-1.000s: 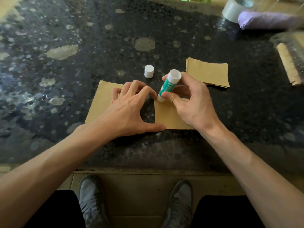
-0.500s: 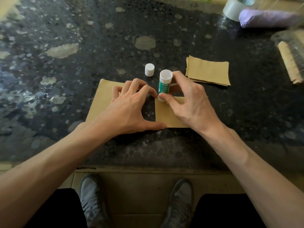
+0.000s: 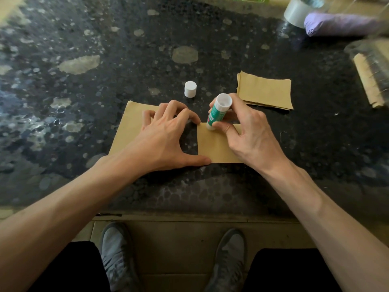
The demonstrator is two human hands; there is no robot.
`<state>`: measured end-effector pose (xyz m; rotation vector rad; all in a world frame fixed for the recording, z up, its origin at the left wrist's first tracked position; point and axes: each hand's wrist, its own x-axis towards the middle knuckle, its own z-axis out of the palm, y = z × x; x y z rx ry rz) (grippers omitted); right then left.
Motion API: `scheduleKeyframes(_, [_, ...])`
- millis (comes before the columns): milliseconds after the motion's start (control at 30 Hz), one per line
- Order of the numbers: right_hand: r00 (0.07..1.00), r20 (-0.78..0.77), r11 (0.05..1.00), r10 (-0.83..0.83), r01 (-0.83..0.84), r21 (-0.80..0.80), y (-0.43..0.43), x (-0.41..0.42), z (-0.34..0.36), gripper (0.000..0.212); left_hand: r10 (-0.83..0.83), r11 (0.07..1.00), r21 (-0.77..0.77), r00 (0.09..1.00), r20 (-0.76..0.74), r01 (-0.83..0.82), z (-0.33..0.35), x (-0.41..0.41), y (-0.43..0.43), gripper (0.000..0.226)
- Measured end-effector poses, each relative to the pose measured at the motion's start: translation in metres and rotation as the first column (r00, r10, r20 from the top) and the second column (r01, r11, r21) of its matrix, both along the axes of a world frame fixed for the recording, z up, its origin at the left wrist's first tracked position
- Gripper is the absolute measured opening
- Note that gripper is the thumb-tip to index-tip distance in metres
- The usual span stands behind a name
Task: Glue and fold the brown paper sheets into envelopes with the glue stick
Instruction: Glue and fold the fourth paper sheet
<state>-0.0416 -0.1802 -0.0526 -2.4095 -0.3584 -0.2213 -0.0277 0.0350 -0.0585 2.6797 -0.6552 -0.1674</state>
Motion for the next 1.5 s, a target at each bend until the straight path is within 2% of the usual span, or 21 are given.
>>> scheduleKeyframes(267, [0.991,0.093,0.995,-0.091,0.095,-0.034,-0.001,-0.001,0.001,0.036,-0.003,1.0,0.008,1.0,-0.001,0.003,0.0,0.001,0.0,0.09])
scheduleKeyframes(600, [0.996,-0.017,0.995,-0.089,0.089,-0.035,-0.011,-0.005,0.003,0.033,0.006,1.0,0.008,1.0,0.01,-0.006,-0.003,0.001,0.001,0.094])
scheduleKeyframes(1267, [0.973,0.096,0.973,-0.211,0.218,-0.075,-0.021,-0.01,0.002,0.039,0.004,1.0,0.018,1.0,0.004,-0.005,-0.002,0.001,0.001,0.095])
scheduleKeyframes(1500, [0.988,0.001,0.986,-0.153,0.152,-0.072,-0.029,-0.009,0.008,0.035,0.005,1.0,0.017,1.0,-0.002,-0.005,-0.001,0.001,0.001,0.096])
